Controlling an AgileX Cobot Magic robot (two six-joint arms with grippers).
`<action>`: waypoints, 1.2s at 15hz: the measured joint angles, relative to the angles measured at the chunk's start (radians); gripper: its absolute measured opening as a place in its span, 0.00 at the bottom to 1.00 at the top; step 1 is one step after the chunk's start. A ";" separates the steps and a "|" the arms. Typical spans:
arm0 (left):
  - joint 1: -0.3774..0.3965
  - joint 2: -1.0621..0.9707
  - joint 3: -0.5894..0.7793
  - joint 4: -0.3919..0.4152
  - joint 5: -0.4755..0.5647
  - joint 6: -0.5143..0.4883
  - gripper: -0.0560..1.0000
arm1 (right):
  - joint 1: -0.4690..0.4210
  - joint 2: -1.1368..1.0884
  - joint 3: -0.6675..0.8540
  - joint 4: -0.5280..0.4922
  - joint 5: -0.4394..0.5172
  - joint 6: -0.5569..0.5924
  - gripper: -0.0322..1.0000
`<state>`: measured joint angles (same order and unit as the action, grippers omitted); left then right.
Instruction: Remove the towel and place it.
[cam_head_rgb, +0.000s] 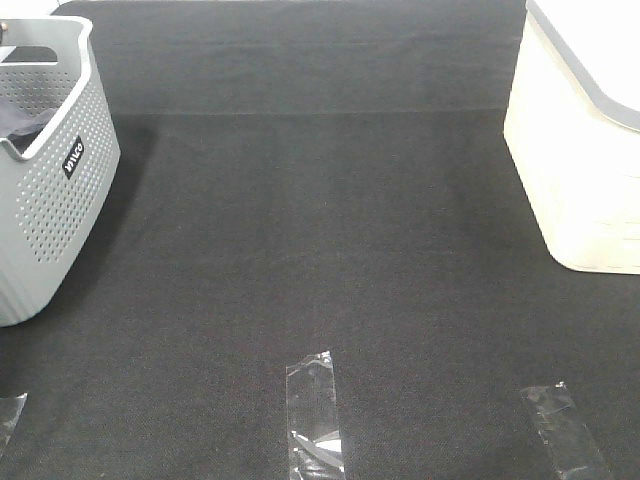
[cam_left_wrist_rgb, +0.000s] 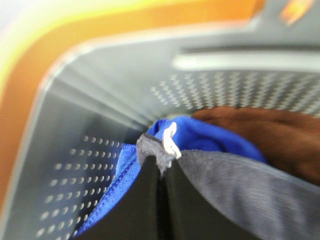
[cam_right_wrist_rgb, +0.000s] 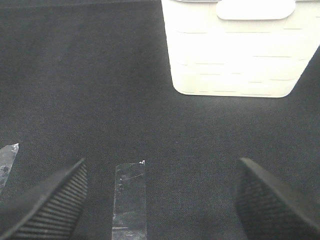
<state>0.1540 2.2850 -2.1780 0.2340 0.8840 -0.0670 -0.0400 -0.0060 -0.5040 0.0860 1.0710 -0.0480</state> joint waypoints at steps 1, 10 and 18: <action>0.000 -0.025 0.000 -0.042 0.013 0.030 0.05 | 0.000 0.000 0.000 0.000 0.000 0.000 0.76; -0.003 -0.364 0.000 -0.664 0.087 0.363 0.05 | 0.000 0.000 0.000 0.000 0.000 0.000 0.76; -0.318 -0.518 0.000 -0.810 0.273 0.481 0.05 | 0.000 0.000 0.000 0.000 0.000 0.000 0.76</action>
<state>-0.1640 1.7670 -2.1780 -0.5760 1.1570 0.4140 -0.0400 -0.0060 -0.5040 0.0860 1.0710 -0.0480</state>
